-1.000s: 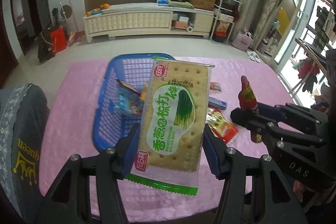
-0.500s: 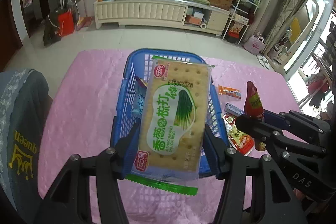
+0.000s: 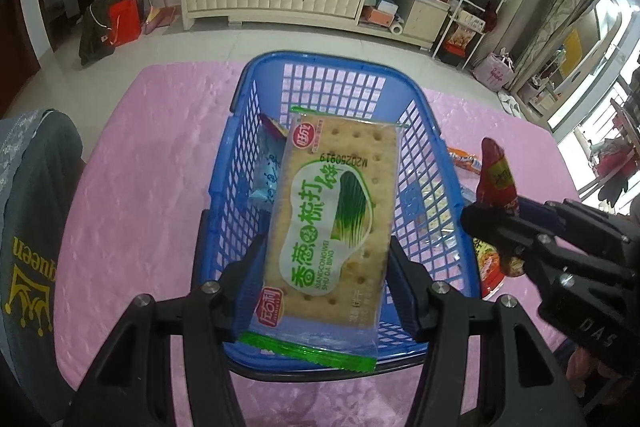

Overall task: Organize snacks
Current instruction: 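Carry both packs over the blue basket and open both tools to drop them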

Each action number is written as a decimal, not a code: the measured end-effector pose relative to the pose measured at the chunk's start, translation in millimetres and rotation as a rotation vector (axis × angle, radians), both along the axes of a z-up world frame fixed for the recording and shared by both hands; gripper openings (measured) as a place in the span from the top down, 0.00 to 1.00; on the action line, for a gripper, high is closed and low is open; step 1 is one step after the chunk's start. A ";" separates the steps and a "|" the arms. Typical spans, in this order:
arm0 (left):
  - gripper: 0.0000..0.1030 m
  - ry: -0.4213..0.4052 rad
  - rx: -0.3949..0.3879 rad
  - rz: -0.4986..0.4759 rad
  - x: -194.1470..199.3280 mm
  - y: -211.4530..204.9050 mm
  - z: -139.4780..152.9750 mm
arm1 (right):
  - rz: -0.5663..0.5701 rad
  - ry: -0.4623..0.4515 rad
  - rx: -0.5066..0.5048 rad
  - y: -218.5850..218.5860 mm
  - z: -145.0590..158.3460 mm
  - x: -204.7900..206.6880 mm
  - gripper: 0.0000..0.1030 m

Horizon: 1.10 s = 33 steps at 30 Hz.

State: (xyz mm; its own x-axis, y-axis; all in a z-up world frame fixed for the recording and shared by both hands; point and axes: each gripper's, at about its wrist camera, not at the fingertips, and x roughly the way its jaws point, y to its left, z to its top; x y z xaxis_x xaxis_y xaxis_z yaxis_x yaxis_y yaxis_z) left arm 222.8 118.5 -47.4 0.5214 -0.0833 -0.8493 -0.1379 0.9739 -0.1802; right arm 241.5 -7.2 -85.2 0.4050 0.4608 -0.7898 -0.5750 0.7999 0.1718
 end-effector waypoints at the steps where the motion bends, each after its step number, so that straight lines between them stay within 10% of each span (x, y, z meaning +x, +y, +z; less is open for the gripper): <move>1: 0.47 0.002 0.003 0.001 -0.7 0.2 -2.8 | -0.004 0.004 0.000 -0.8 -1.2 0.1 0.71; 10: 0.46 0.028 -0.037 0.008 -2.7 9.3 -24.9 | -0.014 -0.002 -0.013 -3.9 4.4 -4.9 0.71; 33: 0.39 -0.099 0.006 0.024 -29.8 21.6 28.7 | 0.027 -0.057 -0.008 14.4 32.2 -15.0 0.71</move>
